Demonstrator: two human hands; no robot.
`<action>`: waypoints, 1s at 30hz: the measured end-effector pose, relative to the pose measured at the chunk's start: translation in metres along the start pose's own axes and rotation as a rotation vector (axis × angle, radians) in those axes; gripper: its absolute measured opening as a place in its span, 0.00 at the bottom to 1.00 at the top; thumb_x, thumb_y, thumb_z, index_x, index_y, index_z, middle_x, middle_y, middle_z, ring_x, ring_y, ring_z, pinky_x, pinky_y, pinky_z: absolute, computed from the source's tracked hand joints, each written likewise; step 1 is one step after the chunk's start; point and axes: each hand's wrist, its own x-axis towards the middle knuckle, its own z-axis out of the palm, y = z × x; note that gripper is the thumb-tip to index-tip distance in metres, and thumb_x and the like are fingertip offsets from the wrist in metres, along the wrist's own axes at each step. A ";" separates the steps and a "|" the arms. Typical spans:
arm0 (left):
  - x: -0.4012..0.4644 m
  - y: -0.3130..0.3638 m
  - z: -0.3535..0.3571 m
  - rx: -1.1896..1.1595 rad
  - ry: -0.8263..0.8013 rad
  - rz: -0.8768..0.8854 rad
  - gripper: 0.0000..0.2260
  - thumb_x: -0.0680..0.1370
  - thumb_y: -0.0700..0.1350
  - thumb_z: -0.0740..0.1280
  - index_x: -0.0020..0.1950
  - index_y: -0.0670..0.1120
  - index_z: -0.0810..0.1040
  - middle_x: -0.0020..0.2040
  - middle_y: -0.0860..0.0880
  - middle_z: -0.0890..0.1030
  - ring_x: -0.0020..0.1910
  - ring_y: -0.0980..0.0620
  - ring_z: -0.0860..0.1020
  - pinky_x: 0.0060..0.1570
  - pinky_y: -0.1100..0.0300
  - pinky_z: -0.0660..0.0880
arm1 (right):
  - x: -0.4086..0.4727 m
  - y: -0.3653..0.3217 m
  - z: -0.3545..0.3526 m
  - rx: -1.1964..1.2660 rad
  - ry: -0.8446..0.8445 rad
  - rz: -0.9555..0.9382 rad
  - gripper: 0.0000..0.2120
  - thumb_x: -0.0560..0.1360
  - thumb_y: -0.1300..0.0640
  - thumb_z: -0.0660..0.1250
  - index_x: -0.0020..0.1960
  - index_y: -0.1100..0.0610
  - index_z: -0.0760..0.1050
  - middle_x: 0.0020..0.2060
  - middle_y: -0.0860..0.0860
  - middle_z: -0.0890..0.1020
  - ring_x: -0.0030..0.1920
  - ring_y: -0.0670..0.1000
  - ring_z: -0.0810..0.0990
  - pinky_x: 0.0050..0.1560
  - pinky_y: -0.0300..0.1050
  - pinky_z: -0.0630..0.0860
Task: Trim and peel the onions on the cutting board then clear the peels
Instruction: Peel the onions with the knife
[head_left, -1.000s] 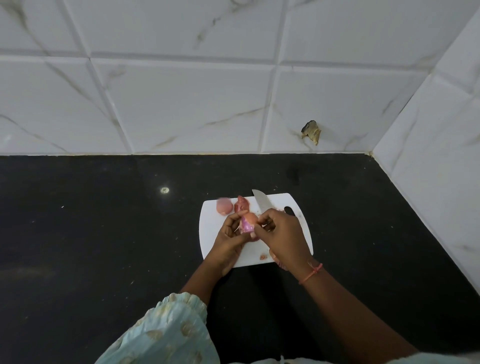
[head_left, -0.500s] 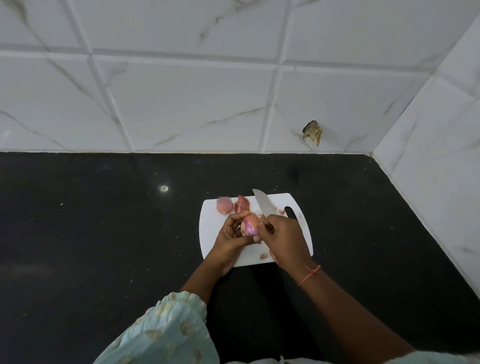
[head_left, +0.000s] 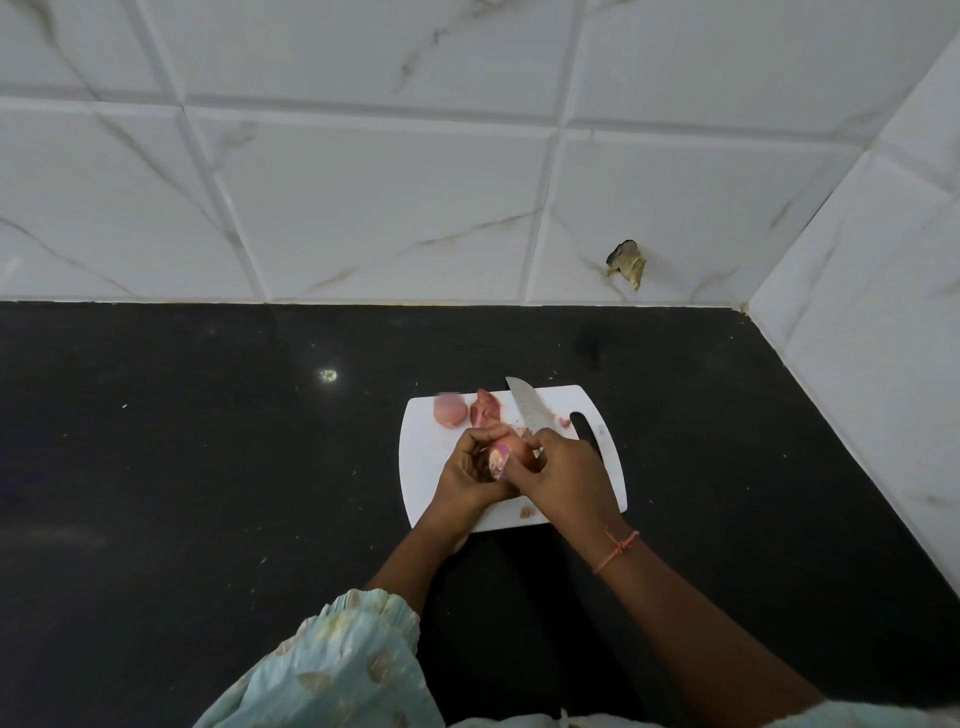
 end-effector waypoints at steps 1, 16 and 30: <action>-0.001 0.001 0.001 -0.002 -0.002 -0.002 0.28 0.69 0.27 0.75 0.65 0.44 0.74 0.63 0.47 0.80 0.63 0.48 0.80 0.59 0.56 0.78 | 0.000 -0.001 -0.001 -0.019 -0.009 0.000 0.13 0.73 0.44 0.68 0.43 0.54 0.76 0.26 0.46 0.75 0.28 0.43 0.75 0.34 0.40 0.70; -0.001 -0.001 0.000 0.024 -0.017 0.002 0.28 0.69 0.29 0.75 0.66 0.45 0.74 0.64 0.46 0.79 0.64 0.48 0.79 0.60 0.55 0.78 | 0.002 0.000 -0.004 -0.068 -0.063 -0.018 0.12 0.76 0.48 0.66 0.43 0.57 0.77 0.30 0.48 0.75 0.31 0.46 0.74 0.31 0.38 0.65; -0.001 -0.003 0.000 0.037 -0.013 0.023 0.28 0.69 0.27 0.75 0.65 0.43 0.74 0.63 0.46 0.80 0.63 0.48 0.80 0.59 0.56 0.78 | 0.000 0.000 -0.002 -0.084 -0.070 -0.004 0.12 0.76 0.44 0.65 0.43 0.52 0.69 0.27 0.45 0.70 0.30 0.45 0.73 0.32 0.38 0.64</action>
